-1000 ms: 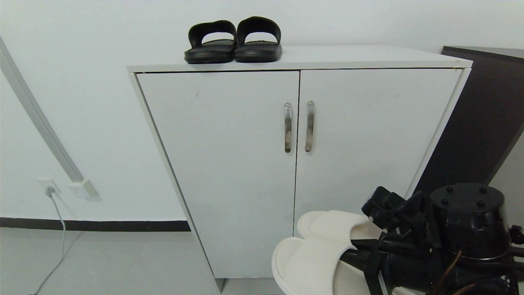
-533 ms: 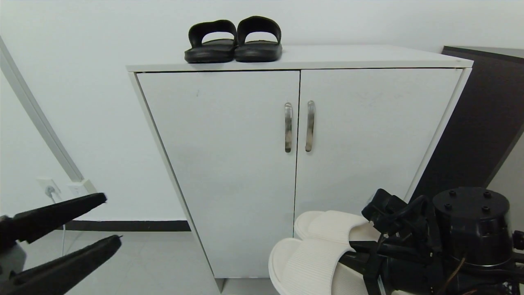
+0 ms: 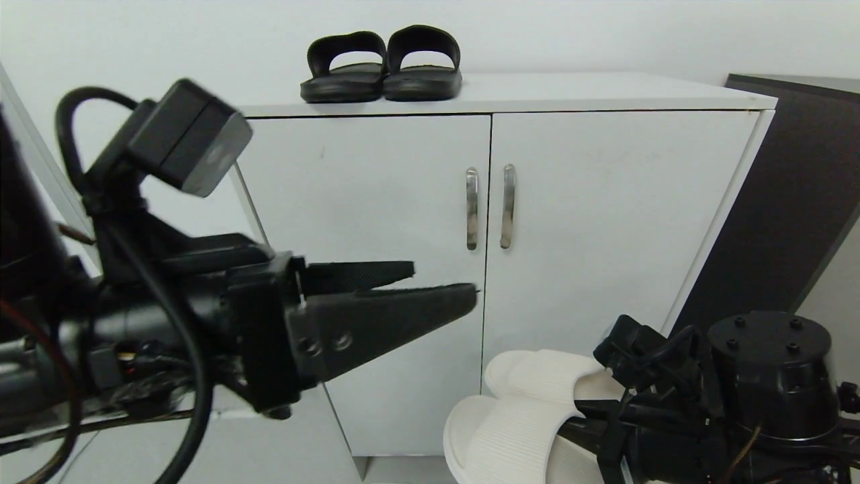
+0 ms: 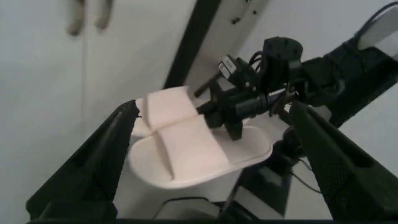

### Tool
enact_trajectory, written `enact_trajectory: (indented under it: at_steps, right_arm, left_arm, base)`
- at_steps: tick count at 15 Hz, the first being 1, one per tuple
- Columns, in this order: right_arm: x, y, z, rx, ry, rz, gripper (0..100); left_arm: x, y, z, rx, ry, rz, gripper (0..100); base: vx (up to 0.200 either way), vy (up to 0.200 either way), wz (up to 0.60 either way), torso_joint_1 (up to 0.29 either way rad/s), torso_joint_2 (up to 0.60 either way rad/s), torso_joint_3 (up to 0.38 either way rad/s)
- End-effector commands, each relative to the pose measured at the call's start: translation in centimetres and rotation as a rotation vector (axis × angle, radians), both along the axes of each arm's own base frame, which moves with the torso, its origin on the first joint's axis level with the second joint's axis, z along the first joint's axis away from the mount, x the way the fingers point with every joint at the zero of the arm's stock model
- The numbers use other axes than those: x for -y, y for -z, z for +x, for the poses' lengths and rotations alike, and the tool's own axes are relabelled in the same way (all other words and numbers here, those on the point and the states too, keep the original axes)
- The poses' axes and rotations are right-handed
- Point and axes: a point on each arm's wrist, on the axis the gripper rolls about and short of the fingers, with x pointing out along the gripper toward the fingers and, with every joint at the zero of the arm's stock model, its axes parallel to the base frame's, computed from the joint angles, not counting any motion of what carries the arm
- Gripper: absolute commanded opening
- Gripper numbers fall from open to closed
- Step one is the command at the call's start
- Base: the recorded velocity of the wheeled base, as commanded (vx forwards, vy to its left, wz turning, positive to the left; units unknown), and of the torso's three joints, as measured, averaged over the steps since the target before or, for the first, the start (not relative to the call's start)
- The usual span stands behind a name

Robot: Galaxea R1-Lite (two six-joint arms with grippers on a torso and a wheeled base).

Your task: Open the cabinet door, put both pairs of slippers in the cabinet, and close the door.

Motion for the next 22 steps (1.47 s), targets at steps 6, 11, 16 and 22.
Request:
enact_trajectory:
  at_steps: [6,11,16,22]
  right_arm:
    - [0.0,0.2,-0.1,-0.007,-0.004,-0.006,0]
    - [0.0,0.3,-0.1,-0.009,-0.004,-0.008,0]
    - [-0.1,0.6,0.0,-0.016,-0.004,-0.016,0]
    - [-0.1,0.6,0.0,-0.016,-0.005,-0.015,0]
  left_arm:
    - [8.1,1.6,8.3,-0.042,0.100,-0.027,100]
    - [8.5,0.6,11.2,-0.003,-0.006,-0.067,100]
    - [8.3,-0.1,11.4,0.038,-0.104,-0.052,100]
    - [9.6,0.8,13.6,0.032,-0.187,-0.036,100]
  base:
    - [0.000,0.000,0.00,0.000,0.00,0.000]
    - [0.000,0.000,0.00,0.000,0.00,0.000]
    - [0.000,0.000,0.00,0.000,0.00,0.000]
    - [0.000,0.000,0.00,0.000,0.00,0.000]
